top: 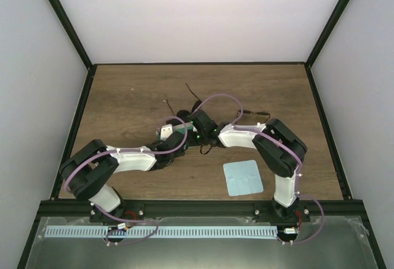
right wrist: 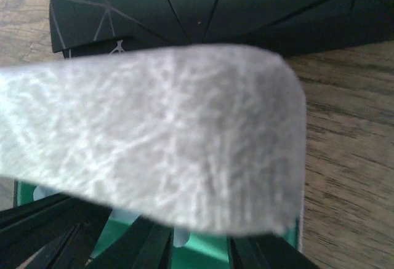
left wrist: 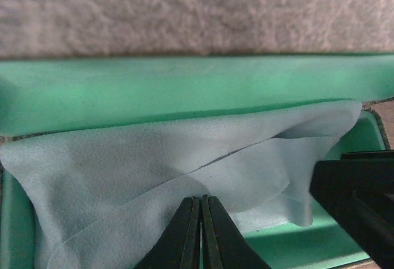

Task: Organize the sunglasses
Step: Place the glasses cleaning cloth in the sunglasses case.

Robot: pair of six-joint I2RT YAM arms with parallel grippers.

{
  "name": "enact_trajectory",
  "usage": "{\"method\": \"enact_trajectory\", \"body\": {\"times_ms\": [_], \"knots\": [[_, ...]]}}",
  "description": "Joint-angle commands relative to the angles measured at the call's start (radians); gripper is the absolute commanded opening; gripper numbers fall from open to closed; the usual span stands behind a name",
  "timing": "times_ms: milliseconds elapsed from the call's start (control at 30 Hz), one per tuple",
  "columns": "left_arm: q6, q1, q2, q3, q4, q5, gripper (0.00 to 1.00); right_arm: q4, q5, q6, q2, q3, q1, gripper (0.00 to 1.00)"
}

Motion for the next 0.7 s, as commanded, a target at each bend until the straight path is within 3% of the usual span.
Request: {"method": "enact_trajectory", "body": {"times_ms": [0, 267, 533, 667], "knots": [[0.006, 0.004, -0.016, -0.011, -0.002, -0.010, 0.04, 0.001, -0.035, -0.007, 0.029, 0.058, 0.008, 0.27], [0.015, 0.004, -0.023, -0.010, 0.003, 0.003, 0.04, -0.018, -0.037, -0.013, 0.065, 0.090, 0.008, 0.30], [0.019, 0.007, -0.041, -0.019, 0.002, 0.001, 0.04, -0.023, -0.045, -0.013, 0.095, 0.115, 0.008, 0.09], [0.018, 0.009, -0.039, -0.022, 0.002, 0.000, 0.04, -0.010, -0.057, -0.010, 0.066, 0.105, 0.008, 0.03]]}}
